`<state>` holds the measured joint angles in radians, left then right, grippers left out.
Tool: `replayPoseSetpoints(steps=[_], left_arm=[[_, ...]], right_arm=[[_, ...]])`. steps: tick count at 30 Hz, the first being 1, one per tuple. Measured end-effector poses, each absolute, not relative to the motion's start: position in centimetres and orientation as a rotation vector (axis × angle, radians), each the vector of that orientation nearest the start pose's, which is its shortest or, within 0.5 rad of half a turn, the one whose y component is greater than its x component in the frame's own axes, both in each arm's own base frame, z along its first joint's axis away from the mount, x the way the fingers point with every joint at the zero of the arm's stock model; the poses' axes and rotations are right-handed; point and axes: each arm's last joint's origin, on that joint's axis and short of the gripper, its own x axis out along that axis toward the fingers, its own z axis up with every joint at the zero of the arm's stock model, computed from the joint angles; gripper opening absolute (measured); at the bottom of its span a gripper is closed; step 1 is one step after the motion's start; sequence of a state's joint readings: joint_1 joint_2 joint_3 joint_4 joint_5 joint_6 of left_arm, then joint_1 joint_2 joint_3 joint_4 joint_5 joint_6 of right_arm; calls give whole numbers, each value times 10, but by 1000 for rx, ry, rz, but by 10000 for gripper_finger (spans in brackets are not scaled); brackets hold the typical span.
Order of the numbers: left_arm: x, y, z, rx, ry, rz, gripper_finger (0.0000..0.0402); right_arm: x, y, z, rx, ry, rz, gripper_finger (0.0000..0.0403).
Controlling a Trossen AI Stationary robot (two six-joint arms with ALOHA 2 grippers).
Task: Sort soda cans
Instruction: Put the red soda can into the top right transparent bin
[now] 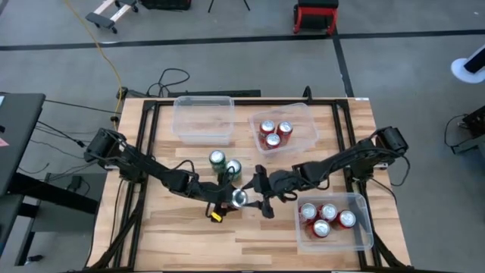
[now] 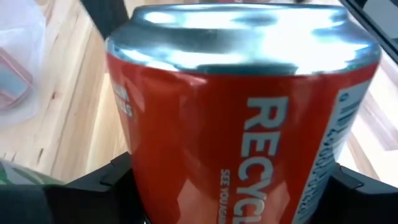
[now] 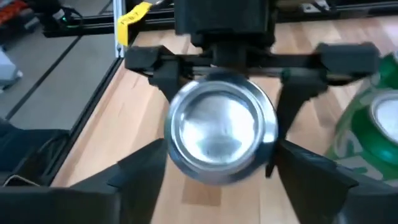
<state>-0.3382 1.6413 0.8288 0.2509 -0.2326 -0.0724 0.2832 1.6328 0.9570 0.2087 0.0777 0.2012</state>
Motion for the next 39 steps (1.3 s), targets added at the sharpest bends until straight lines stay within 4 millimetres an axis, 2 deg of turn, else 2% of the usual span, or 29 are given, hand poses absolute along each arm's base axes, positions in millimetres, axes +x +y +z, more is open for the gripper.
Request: replayPoseSetpoints(steps=[4,6,11,14,19,23,25,26,31,34,39], left_arm=[[316,-103,180,86,546,-82,291],[317,-103,181,88,551,-79,291],[323,-105,191,72,521,-85,291],[322,-105,190,63,558,-84,291],[321,-105,189,30,593,-63,291],[321,-105,189,-15,606,-39,291],[318,-106,193,-43,604,-35,292],[317,-105,195,-51,603,-33,292],[308,-105,210,-76,589,-36,302],[300,-108,223,-104,572,-41,306],[275,-118,253,-113,507,-22,306]], right_arm=[[345,103,224,113,468,176,376],[349,105,225,106,472,181,394],[365,109,212,70,497,189,376],[376,110,203,70,519,183,375],[381,105,205,165,534,143,371],[380,104,205,172,542,141,329],[380,105,206,174,539,144,298],[380,106,207,174,536,146,296],[377,106,218,178,507,155,296],[371,104,232,183,475,162,296],[361,102,260,173,392,194,296]])
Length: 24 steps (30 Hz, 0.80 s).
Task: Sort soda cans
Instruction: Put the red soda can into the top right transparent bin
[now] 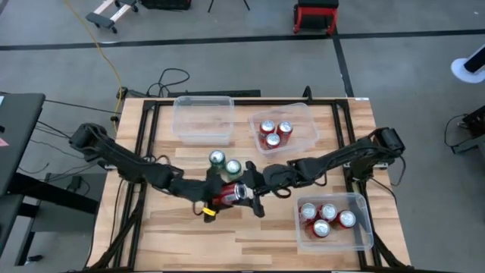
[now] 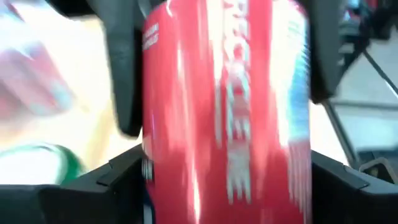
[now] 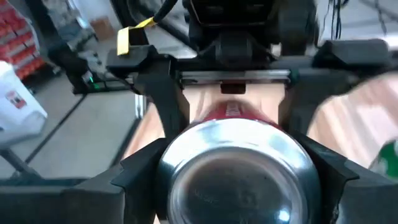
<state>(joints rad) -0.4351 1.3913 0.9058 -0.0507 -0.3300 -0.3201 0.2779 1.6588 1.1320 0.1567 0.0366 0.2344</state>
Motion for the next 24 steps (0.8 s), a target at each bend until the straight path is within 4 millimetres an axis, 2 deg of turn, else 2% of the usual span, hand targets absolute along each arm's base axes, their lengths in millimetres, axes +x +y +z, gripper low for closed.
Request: replayPoseSetpoints(steps=[6,12,16,24], left_arm=[[242,-123,288,-54,384,47,306],[233,-127,292,-21,358,47,306],[231,-127,290,12,373,66,306],[228,-126,282,39,434,74,307]], right_arm=[[358,98,281,179,271,209,294],[361,99,282,172,226,223,294],[370,100,266,170,262,216,293],[389,102,222,208,366,205,293]])
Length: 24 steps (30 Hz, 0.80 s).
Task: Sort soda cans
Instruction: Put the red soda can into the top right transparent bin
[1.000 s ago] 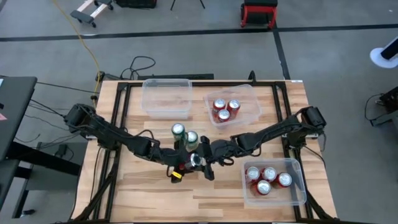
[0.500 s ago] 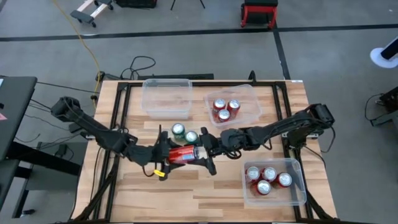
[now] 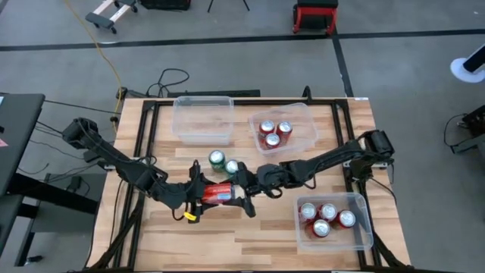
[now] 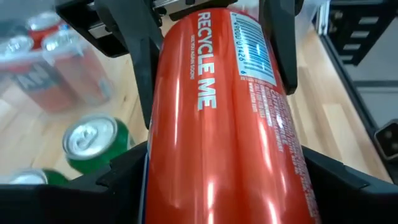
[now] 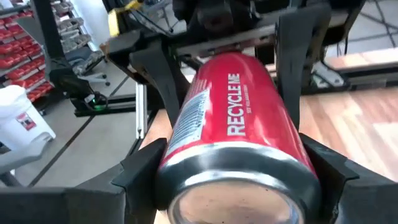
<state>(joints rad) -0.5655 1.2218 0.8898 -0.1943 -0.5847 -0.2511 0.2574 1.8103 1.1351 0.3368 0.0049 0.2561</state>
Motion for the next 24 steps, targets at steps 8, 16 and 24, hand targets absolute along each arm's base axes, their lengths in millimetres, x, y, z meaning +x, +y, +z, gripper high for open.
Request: replayPoseSetpoints(steps=[8,16,24], left_arm=[[227,-126,274,4,498,94,307],[229,-125,273,-24,514,68,307],[244,-126,243,-130,697,100,307]], right_arm=[[399,102,193,242,428,231,293],[406,102,173,286,449,273,295],[388,102,153,245,706,285,386]])
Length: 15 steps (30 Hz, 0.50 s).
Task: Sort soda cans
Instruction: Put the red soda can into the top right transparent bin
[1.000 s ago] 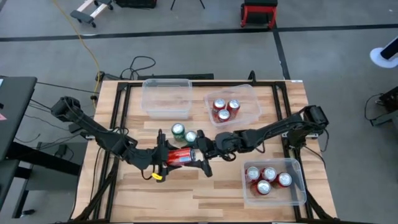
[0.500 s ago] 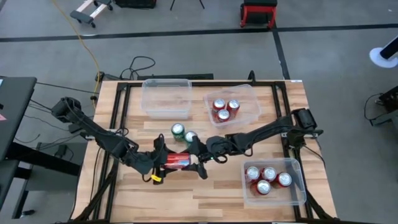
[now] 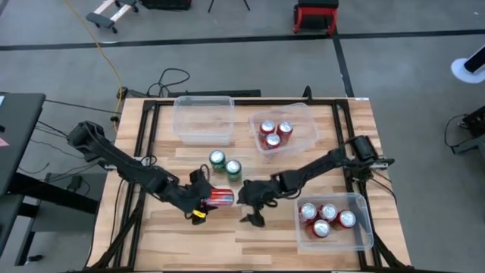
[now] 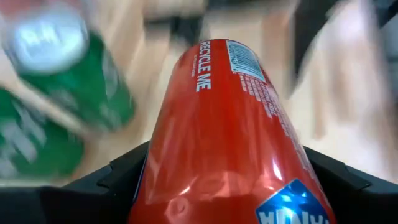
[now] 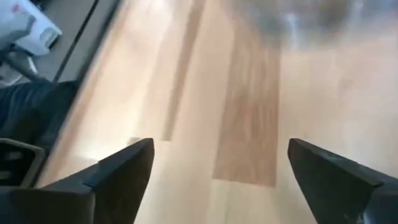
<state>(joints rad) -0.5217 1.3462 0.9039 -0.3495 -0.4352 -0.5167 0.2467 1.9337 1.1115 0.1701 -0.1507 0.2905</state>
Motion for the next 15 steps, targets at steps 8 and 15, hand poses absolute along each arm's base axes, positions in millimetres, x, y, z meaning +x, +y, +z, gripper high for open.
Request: replayPoseSetpoints(steps=[8,15], left_arm=[[244,-129,218,-151,887,93,307],[261,-133,203,-211,999,31,307]], right_arm=[[376,94,177,229,755,235,377],[385,96,179,238,661,244,361]])
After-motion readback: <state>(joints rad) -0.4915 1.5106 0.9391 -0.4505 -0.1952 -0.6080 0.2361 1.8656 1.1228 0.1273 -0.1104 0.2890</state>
